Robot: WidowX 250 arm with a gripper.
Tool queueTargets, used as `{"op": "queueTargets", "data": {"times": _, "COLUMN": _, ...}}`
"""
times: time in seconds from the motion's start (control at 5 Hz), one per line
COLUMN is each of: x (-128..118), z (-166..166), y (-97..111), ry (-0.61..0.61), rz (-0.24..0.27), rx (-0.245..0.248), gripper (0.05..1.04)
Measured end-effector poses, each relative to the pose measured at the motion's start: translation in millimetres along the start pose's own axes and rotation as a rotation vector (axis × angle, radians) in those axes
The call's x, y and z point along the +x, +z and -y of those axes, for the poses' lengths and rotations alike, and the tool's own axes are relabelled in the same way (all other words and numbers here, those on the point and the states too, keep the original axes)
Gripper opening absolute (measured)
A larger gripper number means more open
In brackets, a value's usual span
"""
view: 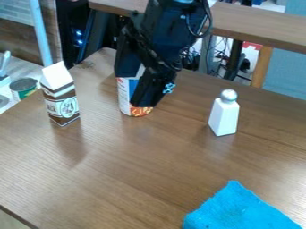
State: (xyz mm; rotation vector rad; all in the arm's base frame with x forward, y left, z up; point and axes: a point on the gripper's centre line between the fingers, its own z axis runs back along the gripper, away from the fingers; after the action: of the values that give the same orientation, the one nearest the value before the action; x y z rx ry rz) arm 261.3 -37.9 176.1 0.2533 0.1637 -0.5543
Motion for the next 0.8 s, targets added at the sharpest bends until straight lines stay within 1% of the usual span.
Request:
{"op": "queueTargets", "data": {"times": 0.2, "x": 1.3, "z": 2.1, "y": -8.5, "ry": -0.003, "rz": -0.031, "rx": -0.009, "gripper": 1.001}}
{"op": "queueTargets", "data": {"times": 0.4, "x": 20.8, "z": 21.7, "y": -21.7, "ry": -0.008, "rz": -0.052, "rx": 0.022, "gripper": 1.001}}
{"op": "queueTargets", "data": {"times": 0.6, "x": 35.3, "z": 38.8, "y": -27.8, "ry": -0.025, "rz": -0.034, "rx": 0.037, "gripper": 1.001}}
{"op": "queueTargets", "data": {"times": 0.8, "x": 56.4, "z": 58.1, "y": -39.1, "ry": -0.020, "rz": 0.003, "rx": 0.060, "gripper": 1.001}}
